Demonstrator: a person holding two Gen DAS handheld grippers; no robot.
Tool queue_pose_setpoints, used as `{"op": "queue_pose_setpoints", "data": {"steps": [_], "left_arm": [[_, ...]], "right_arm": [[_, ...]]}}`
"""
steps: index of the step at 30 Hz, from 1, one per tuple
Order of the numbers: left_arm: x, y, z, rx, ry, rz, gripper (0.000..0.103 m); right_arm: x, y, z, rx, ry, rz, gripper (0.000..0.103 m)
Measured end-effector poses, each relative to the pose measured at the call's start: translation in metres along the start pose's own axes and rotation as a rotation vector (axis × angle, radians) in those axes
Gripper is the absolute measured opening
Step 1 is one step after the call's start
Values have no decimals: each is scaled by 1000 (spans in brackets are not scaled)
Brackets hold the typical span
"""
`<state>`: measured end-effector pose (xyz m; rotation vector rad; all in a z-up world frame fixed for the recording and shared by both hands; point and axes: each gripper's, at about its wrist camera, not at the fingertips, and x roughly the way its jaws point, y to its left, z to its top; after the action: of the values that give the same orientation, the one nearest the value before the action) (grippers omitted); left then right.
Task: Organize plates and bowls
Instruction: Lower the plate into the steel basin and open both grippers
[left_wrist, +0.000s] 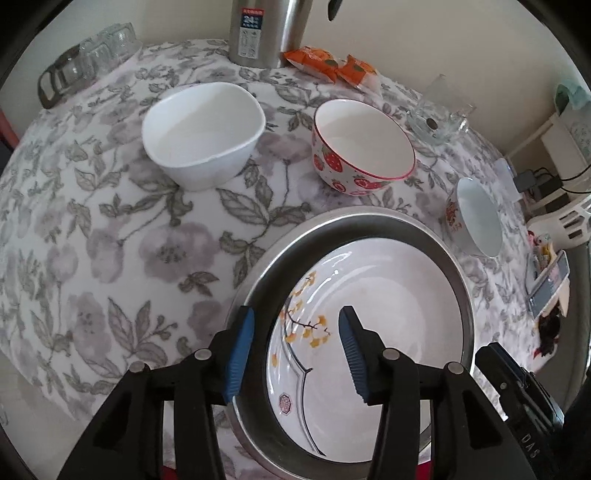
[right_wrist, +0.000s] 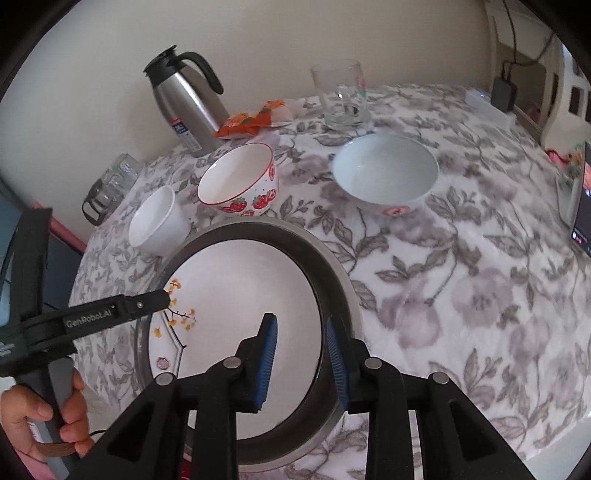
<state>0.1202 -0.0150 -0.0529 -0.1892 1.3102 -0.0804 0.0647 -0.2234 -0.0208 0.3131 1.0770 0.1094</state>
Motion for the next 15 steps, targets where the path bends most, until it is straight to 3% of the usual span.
{"op": "queue_pose_setpoints", "data": {"steps": [3, 4, 5, 7, 15], "left_arm": [[-11, -1, 3, 1, -48, 63, 50], [-13, -1, 4, 1, -58, 79, 54], [-15, 0, 4, 0, -67, 94, 62], [-16, 1, 6, -2, -72, 126, 67], [-16, 20, 19, -129, -80, 207, 67]], "right_arm": [[8, 8, 4, -29, 15, -43, 36], [10, 9, 4, -43, 20, -51, 44], [11, 10, 5, -60, 32, -59, 47], [18, 13, 7, -96, 53, -75, 48], [26, 39, 23, -208, 36, -62, 54]]}}
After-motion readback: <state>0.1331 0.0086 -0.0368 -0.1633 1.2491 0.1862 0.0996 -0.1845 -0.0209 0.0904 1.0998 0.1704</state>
